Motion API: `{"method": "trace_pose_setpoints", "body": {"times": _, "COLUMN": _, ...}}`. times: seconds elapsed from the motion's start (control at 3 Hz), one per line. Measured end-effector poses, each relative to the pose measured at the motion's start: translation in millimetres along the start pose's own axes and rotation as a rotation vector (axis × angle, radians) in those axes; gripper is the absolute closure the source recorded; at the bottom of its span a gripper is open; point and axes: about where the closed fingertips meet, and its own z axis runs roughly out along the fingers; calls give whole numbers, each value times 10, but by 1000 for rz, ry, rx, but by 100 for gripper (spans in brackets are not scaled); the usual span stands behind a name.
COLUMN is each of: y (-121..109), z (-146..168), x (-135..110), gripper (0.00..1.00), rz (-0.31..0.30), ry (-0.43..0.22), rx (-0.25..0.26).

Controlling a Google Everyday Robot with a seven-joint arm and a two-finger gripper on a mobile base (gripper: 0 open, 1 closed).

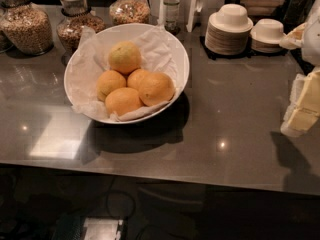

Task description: Pick orange from white bowl

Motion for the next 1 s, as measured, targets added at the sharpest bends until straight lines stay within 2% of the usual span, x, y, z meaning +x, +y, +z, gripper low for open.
{"method": "trace_pose_setpoints", "body": {"times": 0.33, "y": 0, "z": 0, "x": -1, "gripper": 0, "rz": 0, "ry": 0, "rx": 0}}
{"method": "trace_pose_setpoints", "body": {"times": 1.0, "y": 75, "z": 157, "x": -348, "gripper": 0, "rz": -64, "ry": -136, "rx": -66}}
